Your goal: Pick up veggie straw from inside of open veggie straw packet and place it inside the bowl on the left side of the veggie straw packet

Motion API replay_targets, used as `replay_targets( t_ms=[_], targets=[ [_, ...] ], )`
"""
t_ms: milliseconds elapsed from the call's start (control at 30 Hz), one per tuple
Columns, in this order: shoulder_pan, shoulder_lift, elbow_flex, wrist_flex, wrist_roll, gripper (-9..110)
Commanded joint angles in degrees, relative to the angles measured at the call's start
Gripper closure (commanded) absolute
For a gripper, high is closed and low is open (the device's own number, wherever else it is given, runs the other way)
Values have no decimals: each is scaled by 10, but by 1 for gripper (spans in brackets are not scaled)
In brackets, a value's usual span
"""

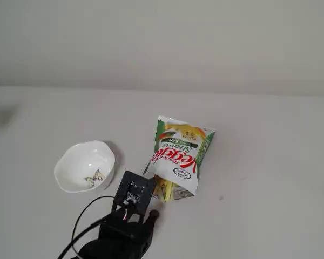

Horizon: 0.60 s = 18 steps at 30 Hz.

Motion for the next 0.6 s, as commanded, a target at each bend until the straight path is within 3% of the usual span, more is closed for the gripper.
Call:
replay_targets(
  t_ms=[0,567],
  targets=[
    [10,-155,-62,-112,-11,86],
    [4,-524,-279,-217,18,86]
  ],
)
